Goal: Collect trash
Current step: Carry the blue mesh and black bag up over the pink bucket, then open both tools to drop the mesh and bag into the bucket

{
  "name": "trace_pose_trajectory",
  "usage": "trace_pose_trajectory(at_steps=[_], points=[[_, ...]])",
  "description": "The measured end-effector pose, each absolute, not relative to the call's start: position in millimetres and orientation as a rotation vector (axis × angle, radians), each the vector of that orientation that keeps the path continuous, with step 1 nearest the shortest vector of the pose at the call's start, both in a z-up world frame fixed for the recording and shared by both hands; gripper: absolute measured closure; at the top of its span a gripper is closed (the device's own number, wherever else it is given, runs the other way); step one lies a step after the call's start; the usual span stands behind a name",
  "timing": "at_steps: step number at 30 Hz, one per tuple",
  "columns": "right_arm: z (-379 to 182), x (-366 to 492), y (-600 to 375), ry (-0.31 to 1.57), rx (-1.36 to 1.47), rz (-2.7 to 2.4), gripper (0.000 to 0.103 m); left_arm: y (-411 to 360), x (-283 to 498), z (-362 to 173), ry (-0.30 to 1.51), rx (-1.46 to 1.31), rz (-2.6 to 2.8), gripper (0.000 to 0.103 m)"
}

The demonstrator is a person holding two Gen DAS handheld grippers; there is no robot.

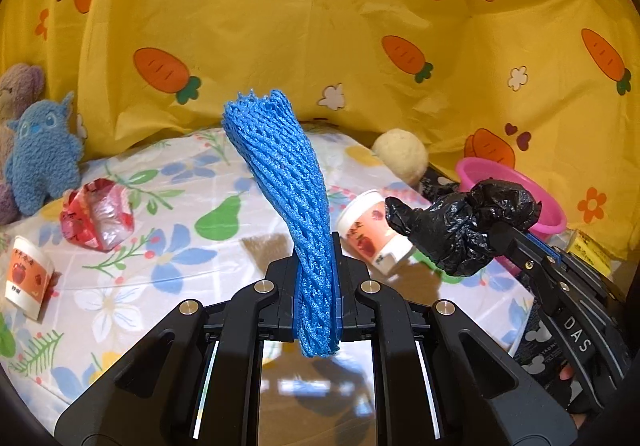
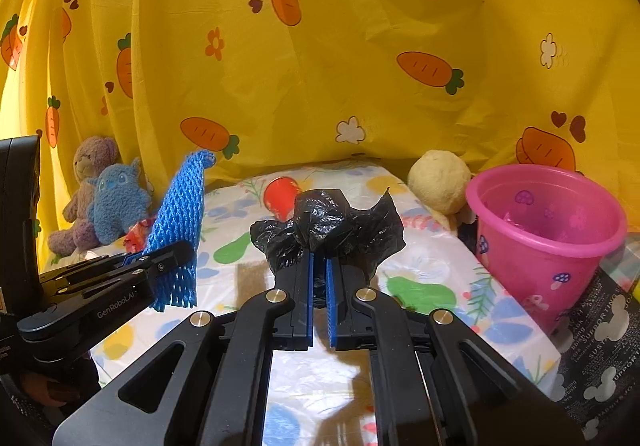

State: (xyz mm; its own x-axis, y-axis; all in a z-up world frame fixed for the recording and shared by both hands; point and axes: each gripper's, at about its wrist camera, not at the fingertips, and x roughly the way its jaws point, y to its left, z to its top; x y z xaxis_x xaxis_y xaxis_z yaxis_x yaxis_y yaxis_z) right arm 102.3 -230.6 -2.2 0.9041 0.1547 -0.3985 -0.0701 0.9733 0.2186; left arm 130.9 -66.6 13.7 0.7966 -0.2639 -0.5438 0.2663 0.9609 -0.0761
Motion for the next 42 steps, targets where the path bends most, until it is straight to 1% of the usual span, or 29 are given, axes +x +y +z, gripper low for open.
trace_pose_trajectory(at_steps=[6, 14, 23, 31, 39, 42], points=[[8, 101, -282, 0.381, 0.214, -0.029, 0.097, -135, 146, 26, 0.591, 0.054, -0.467, 0.092], [23, 105, -366, 0.313, 0.224, -0.286, 0.097, -224, 162, 46, 0.529, 0.110, -0.673, 0.092], [13, 121, -422, 0.340, 0.270, -0.393, 0.097, -301, 194, 33, 0.554, 0.111, -0.828, 0.092], [1, 135, -443, 0.373, 0.304, -0.419, 0.097, -342, 221, 5, 0.651, 0.117, -0.923, 0.092], [-4, 144, -453, 0.384, 0.305, -0.441, 0.097, -358, 232, -18, 0.723, 0.123, -0.936, 0.092], [-5, 147, -453, 0.386, 0.302, -0.442, 0.097, -358, 233, -20, 0.723, 0.117, -0.950, 0.091]])
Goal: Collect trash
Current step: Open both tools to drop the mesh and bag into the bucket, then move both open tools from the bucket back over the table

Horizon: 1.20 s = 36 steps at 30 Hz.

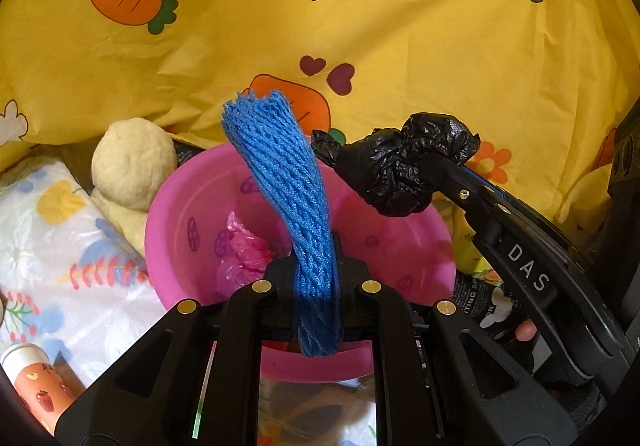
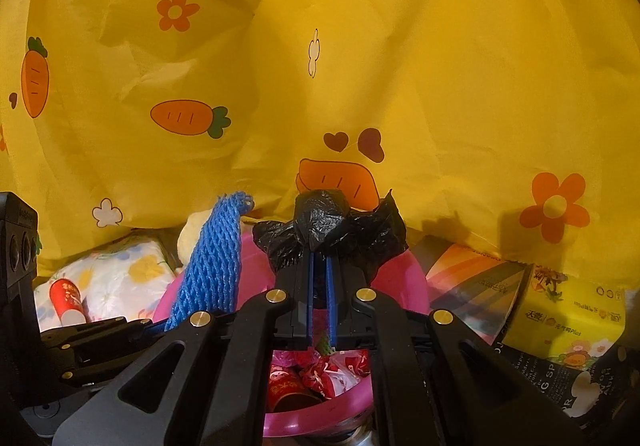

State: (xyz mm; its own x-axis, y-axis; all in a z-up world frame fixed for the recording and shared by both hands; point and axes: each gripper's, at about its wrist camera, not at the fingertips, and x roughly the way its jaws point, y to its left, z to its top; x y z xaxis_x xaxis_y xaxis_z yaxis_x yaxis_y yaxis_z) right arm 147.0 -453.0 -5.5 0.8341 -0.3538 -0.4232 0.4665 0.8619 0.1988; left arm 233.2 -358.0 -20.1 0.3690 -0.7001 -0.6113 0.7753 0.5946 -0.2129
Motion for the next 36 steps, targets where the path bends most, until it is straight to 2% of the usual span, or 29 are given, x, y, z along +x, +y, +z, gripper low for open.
trace_pose_trajectory(at_steps=[2, 4, 5, 6, 7, 9, 12, 14, 15, 18, 20, 26, 36], points=[[-6, 149, -454, 0.391, 0.304, -0.437, 0.097, -358, 234, -21, 0.722, 0.123, -0.945, 0.083], [-7, 149, -455, 0.389, 0.309, -0.441, 0.097, -354, 236, -21, 0.721, 0.111, -0.944, 0.061], [-7, 149, -456, 0.389, 0.311, -0.439, 0.096, -352, 237, -20, 0.718, 0.098, -0.945, 0.056], [-7, 149, -457, 0.390, 0.313, -0.440, 0.096, -349, 238, -20, 0.713, 0.090, -0.937, 0.047], [-7, 150, -457, 0.391, 0.315, -0.441, 0.096, -347, 239, -20, 0.709, 0.085, -0.926, 0.041], [-8, 151, -459, 0.397, 0.320, -0.436, 0.095, -342, 240, -19, 0.709, 0.074, -0.911, 0.035], [-8, 151, -459, 0.399, 0.322, -0.436, 0.082, -331, 243, -18, 0.703, 0.046, -0.875, 0.025], [-7, 151, -458, 0.393, 0.321, -0.435, 0.065, -322, 244, -17, 0.690, 0.030, -0.835, 0.017], [-6, 150, -457, 0.390, 0.320, -0.437, 0.062, -318, 245, -16, 0.683, 0.018, -0.817, 0.012], [-5, 148, -454, 0.380, 0.313, -0.440, 0.051, -306, 245, -13, 0.678, -0.005, -0.790, 0.009], [-4, 146, -451, 0.372, 0.304, -0.447, 0.040, -300, 242, -11, 0.659, -0.003, -0.758, 0.008], [-4, 136, -438, 0.365, 0.294, -0.454, 0.021, -276, 232, -5, 0.620, -0.002, -0.668, 0.006], [-5, 121, -401, 0.375, 0.255, -0.393, 0.013, -226, 196, 7, 0.510, 0.049, -0.515, 0.006]])
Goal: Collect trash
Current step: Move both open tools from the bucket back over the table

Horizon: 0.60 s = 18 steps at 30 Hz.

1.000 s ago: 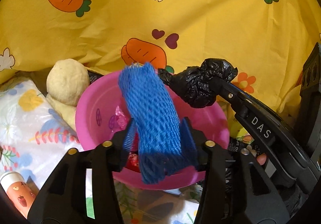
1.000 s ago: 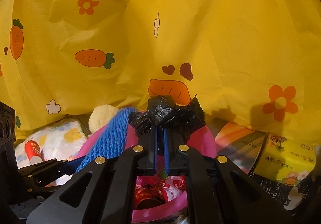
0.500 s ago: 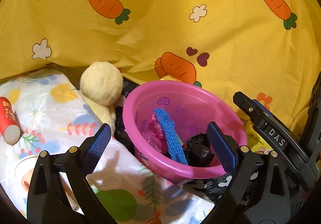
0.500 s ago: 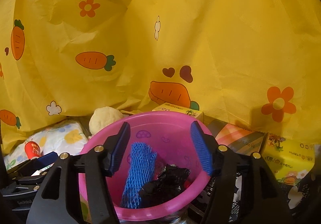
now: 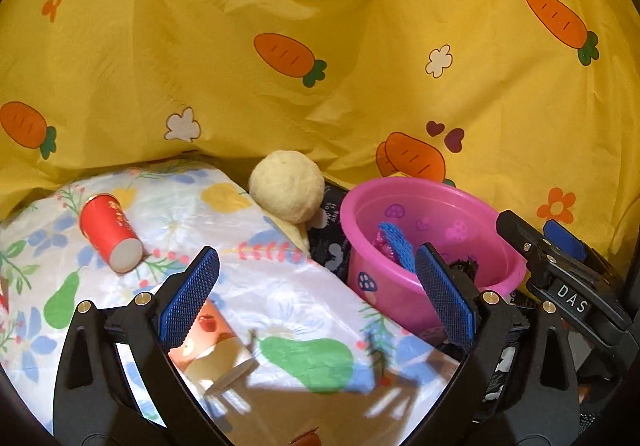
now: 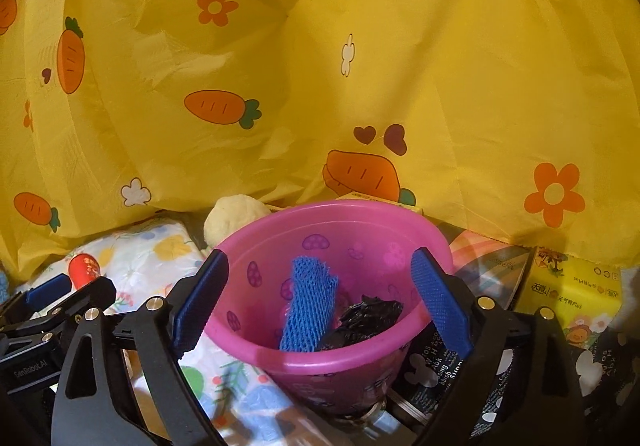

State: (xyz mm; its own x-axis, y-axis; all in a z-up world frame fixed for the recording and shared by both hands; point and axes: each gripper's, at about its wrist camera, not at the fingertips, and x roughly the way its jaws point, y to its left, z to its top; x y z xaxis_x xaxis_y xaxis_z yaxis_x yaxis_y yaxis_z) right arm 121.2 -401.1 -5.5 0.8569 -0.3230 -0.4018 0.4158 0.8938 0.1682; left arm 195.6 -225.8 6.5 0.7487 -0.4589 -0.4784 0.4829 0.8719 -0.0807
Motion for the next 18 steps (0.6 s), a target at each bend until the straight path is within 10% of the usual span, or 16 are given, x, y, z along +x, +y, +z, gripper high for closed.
trace_pose_trajectory(at_steps=[18], points=[[-13, 87, -297, 0.399, 0.189, -0.182, 0.008, -117, 128, -5, 0.475, 0.075, -0.261, 0.006]])
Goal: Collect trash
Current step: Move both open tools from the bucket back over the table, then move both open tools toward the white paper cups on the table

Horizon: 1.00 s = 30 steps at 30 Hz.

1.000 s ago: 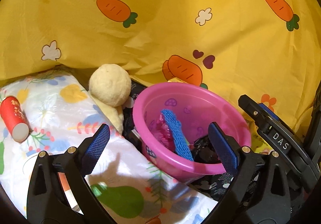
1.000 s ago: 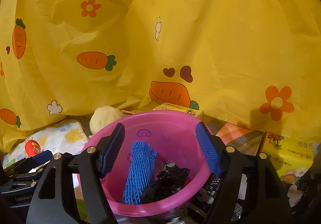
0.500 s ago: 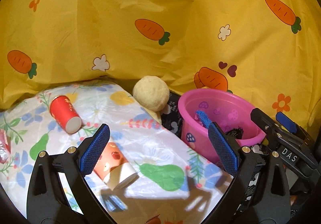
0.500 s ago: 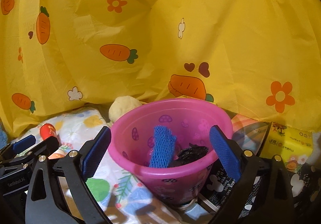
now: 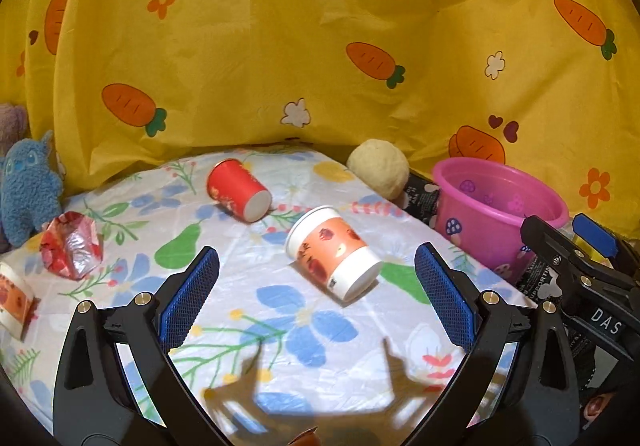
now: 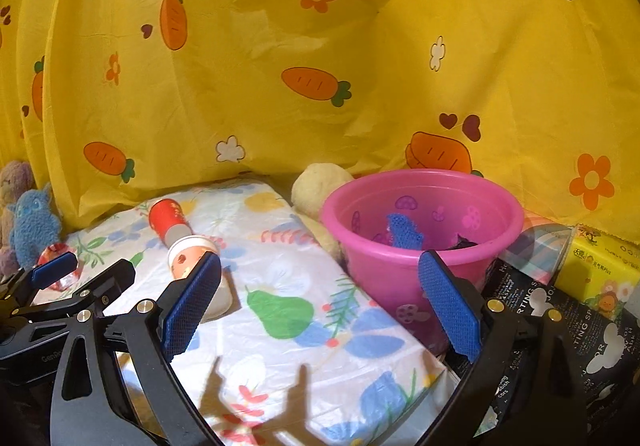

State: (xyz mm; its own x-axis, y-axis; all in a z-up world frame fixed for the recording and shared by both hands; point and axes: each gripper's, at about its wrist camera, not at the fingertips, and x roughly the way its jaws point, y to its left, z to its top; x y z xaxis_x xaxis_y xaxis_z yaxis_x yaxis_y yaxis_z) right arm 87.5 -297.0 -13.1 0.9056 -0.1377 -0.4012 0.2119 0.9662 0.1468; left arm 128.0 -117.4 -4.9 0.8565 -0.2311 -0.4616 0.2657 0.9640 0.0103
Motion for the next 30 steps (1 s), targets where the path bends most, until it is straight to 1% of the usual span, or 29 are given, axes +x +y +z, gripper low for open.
trace_pose_trajectory(at_steps=[14, 30], points=[[-18, 83, -220, 0.435, 0.139, -0.013, 0.008, -31, 96, -21, 0.500, 0.030, -0.069, 0.006], [-25, 106, -147, 0.474, 0.097, 0.161, 0.008, 88, 94, -20, 0.501, -0.050, 0.245, 0.006]])
